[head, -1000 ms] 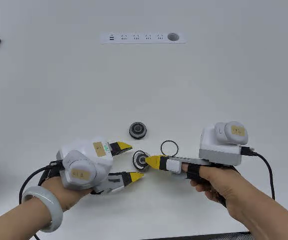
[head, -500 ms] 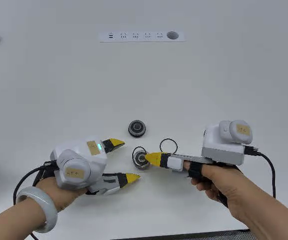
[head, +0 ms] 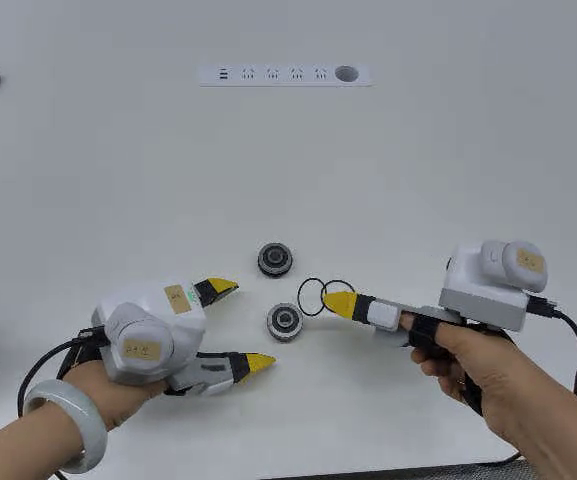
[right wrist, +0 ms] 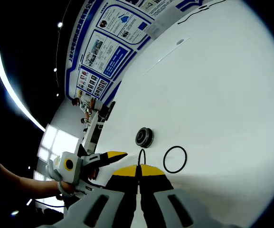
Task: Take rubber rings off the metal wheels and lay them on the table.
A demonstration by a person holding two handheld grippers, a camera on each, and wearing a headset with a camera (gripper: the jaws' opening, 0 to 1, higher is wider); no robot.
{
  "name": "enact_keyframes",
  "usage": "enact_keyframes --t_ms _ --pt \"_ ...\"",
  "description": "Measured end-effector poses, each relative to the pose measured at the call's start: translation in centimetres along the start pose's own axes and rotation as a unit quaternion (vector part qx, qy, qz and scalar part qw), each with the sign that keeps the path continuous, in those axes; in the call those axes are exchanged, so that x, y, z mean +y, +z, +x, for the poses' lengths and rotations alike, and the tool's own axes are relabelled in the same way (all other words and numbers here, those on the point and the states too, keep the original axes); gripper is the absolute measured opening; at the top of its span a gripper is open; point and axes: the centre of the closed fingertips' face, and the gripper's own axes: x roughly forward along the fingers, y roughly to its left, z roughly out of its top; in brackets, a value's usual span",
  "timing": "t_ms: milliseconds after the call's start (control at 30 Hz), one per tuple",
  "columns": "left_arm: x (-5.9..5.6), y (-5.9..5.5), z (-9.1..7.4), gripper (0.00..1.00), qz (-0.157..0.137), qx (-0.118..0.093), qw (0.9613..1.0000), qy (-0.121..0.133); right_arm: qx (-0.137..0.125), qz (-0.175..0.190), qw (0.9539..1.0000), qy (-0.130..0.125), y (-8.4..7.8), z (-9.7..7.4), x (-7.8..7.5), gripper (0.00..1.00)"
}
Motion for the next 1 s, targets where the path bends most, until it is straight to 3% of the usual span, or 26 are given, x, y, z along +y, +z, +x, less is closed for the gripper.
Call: enact_keyframes --t_ms 233,433,500,733,1000 --pt "-0.1 0.0 -0.1 0.59 -0.001 0.002 1.0 -0.001 -0.008 0.006 0.9996 -0.026 0.4 -0.3 -1.4 0.02" --pt "0.0 0.0 -0.1 0.58 0.0 0.001 1.0 -0.001 -0.007 0.0 0.9979 -0.064 0.3 -0.2 -3.1 0.02" --pt "0.0 0.0 -0.1 0.58 0.001 0.002 1.0 -0.001 -0.003 -0.011 0.9973 -0.073 0.2 -0.1 -3.9 0.02" --pt "0.1 -0.1 -0.2 0.58 0.0 0.003 1.0 0.0 0.003 -0.043 0.9948 -0.092 0.1 -0.2 -4.2 0.08" --pt "0.1 0.0 -0.2 0.57 0.002 0.002 1.0 0.0 0.023 -0.109 0.9872 -0.114 -0.1 -0.4 -4.4 0.14"
